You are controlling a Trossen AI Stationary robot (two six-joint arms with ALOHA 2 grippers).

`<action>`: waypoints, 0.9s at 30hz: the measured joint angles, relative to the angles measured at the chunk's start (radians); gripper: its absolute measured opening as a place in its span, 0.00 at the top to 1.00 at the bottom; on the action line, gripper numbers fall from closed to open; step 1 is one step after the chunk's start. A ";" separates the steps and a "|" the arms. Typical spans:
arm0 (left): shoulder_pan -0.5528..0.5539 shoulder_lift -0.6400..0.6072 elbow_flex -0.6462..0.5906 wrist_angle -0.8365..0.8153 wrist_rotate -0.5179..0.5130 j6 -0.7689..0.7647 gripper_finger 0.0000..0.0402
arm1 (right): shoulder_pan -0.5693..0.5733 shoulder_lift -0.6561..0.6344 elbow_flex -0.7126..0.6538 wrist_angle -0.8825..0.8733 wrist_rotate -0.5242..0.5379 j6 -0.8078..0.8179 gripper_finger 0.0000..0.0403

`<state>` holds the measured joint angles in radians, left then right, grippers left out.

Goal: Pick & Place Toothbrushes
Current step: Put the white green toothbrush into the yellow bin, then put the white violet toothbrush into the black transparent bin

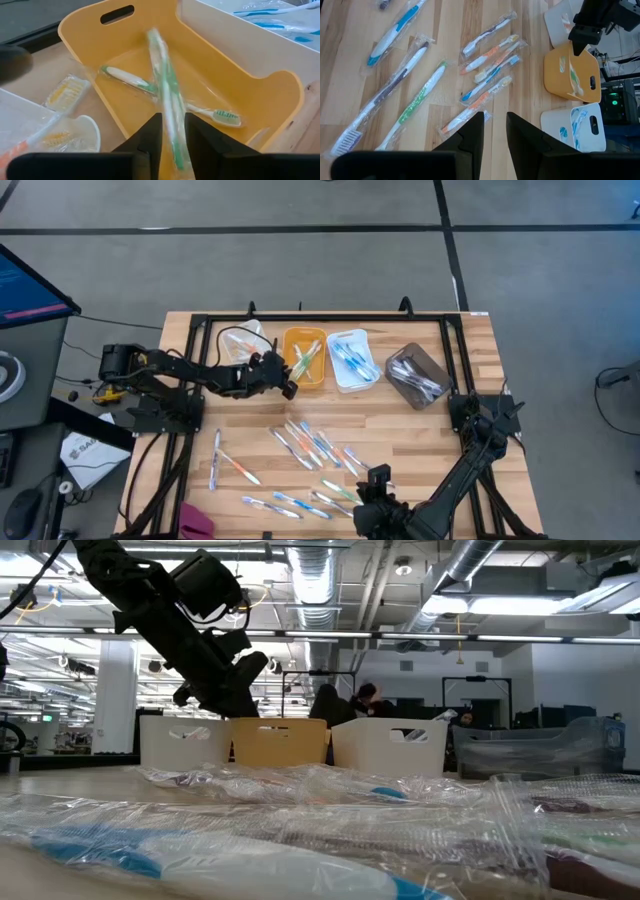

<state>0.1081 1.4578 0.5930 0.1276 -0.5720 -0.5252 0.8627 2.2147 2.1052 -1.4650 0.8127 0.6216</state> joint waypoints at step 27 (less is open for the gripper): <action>-0.130 -0.189 0.001 0.004 -0.003 0.080 0.69 | -0.001 0.000 0.000 -0.021 0.000 0.056 0.81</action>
<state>-0.0219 1.2688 0.5938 0.1311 -0.5753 -0.4453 0.8619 2.2147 2.1048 -1.4862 0.8127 0.6773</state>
